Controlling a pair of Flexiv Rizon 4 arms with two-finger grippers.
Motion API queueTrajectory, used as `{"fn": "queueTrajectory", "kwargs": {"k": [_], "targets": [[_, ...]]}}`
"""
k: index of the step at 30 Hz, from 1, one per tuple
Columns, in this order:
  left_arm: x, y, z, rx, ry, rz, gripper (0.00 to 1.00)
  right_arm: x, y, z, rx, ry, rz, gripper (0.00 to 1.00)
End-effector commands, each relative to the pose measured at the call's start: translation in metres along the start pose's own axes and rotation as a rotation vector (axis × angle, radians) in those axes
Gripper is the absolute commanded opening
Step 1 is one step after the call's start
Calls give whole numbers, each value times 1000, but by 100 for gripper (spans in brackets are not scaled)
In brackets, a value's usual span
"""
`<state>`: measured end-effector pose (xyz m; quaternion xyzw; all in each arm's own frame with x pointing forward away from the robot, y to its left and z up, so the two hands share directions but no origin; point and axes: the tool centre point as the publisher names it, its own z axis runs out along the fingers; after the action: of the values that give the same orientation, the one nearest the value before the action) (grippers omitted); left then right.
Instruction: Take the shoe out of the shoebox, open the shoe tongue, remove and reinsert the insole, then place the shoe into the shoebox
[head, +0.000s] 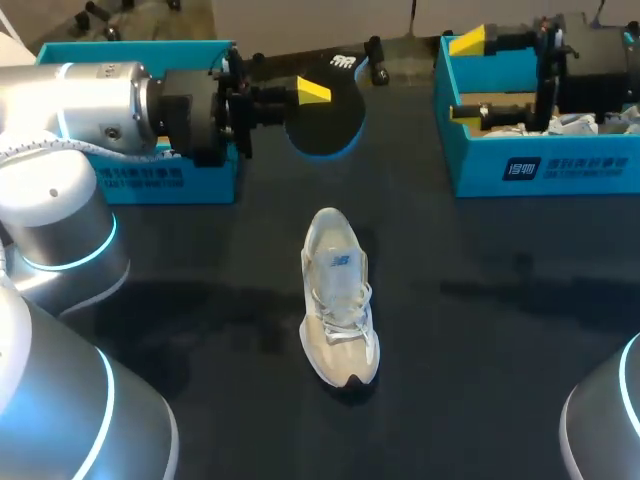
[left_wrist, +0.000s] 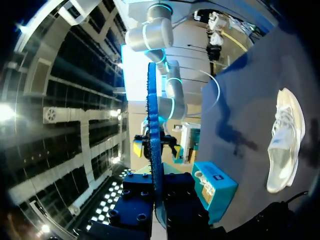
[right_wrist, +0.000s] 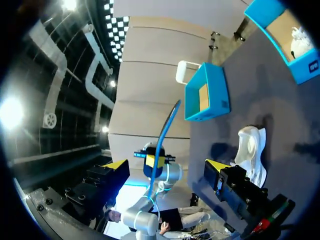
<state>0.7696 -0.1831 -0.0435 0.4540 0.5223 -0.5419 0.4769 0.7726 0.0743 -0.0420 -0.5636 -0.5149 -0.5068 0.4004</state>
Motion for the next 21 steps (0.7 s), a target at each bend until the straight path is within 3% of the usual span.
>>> {"fn": "queueTrajectory", "kwargs": {"k": [1,7,11,21], "targets": [[0,-3,-6,-9,-17,-68,0,0,-3,-13,4,-8,0,100],[-7,-4,-8,-36,-40,-287,0,0,-3,-13,4,-8,0,100],[-7,-3,-8,-91,23,-461,0,0,-3,-13,4,-8,0,100],[-5,0,-8,-22,11,-914,0,0,-3,-13,4,-8,0,100]]}}
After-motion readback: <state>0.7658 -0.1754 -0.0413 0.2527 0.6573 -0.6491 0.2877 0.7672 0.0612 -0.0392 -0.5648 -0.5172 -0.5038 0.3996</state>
